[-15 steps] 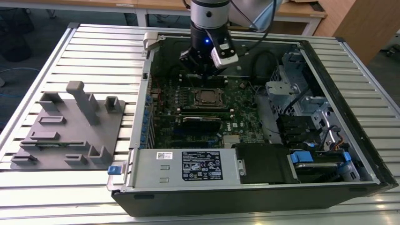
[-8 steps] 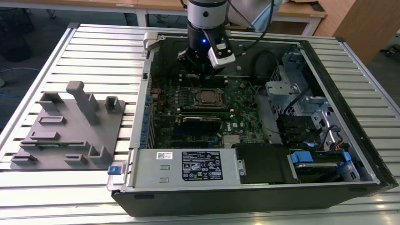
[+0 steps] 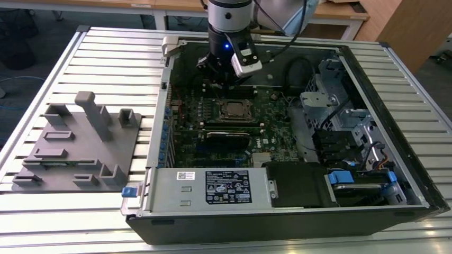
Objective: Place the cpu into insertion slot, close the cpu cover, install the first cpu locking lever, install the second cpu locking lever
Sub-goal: 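Install the first cpu locking lever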
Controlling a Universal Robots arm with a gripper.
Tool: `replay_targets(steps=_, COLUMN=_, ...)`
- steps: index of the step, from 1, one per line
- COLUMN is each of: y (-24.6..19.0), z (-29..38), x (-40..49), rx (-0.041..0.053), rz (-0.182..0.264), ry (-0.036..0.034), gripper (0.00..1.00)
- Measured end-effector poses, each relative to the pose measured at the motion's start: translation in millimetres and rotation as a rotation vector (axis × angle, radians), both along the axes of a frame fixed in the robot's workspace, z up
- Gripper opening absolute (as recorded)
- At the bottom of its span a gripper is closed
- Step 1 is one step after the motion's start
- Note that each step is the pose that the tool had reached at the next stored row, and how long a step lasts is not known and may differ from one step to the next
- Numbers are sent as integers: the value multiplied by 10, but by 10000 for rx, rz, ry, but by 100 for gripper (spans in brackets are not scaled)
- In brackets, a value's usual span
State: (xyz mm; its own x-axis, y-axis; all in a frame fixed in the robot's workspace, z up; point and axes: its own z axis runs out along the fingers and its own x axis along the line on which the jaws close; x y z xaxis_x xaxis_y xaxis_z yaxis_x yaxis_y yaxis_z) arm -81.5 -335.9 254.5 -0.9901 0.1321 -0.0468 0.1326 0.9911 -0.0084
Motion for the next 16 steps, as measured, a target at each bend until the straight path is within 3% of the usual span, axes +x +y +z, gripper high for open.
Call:
replay_targets(steps=9, y=0, z=-4, x=-189, rx=0, rz=1, ry=-4, gripper=10)
replay_targets(steps=16, y=0, z=-6, x=-263, rx=0, rz=1, ry=-5, gripper=10)
